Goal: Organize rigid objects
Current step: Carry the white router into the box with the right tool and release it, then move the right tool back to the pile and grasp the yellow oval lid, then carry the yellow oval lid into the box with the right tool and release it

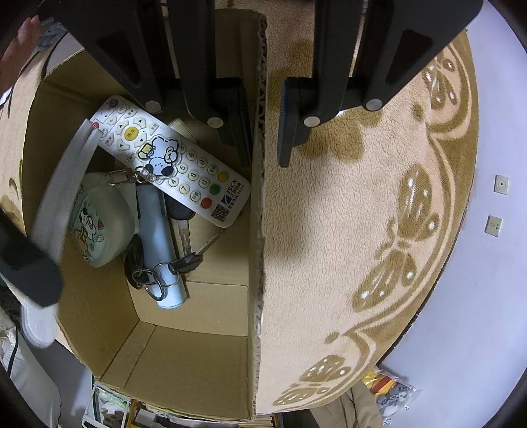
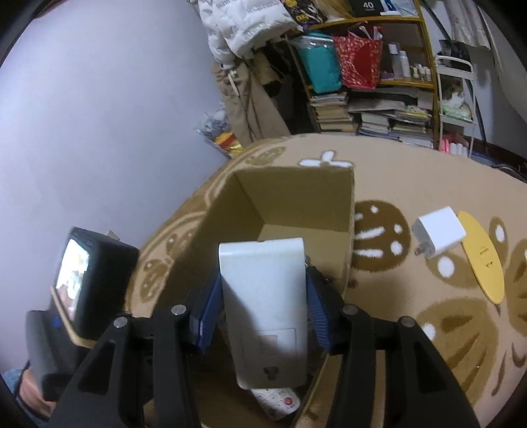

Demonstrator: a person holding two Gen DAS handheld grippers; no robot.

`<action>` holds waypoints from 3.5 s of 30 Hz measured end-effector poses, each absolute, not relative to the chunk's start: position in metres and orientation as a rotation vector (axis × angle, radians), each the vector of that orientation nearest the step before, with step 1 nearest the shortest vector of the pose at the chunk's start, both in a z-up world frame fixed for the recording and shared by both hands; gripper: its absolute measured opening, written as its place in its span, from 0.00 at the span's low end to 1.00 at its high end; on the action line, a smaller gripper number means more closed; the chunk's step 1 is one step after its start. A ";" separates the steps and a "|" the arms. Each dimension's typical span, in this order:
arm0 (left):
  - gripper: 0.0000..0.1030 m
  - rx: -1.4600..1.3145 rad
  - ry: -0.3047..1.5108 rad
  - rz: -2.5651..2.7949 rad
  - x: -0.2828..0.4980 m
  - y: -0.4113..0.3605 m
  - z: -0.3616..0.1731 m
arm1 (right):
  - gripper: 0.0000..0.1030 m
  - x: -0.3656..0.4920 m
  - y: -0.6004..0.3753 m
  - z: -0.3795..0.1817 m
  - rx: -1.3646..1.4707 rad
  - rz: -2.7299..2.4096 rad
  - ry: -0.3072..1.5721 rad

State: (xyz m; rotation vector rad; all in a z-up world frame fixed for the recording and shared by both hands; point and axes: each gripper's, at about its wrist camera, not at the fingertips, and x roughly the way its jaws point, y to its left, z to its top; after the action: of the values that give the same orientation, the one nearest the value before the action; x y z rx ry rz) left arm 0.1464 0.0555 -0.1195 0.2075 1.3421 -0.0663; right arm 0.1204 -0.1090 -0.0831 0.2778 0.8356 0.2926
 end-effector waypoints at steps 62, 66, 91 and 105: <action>0.15 0.204 1.346 -0.073 0.147 0.057 -0.121 | 0.66 0.176 -0.304 -0.172 0.116 -0.209 0.920; 0.15 0.198 1.347 -0.074 0.147 0.057 -0.122 | 0.66 0.181 -0.303 -0.179 0.099 -0.219 0.934; 0.15 0.210 1.342 -0.073 0.147 0.057 -0.124 | 0.62 0.125 -0.296 -0.154 0.329 -0.258 0.861; 0.15 0.207 1.341 -0.074 0.145 0.057 -0.122 | 0.62 0.121 -0.219 -0.086 0.278 -0.063 0.717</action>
State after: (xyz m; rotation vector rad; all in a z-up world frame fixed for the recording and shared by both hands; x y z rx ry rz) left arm 0.1448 0.0566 -0.1216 0.2074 1.3405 -0.0739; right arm 0.1209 -0.2192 -0.0863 0.2785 0.7171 -0.0625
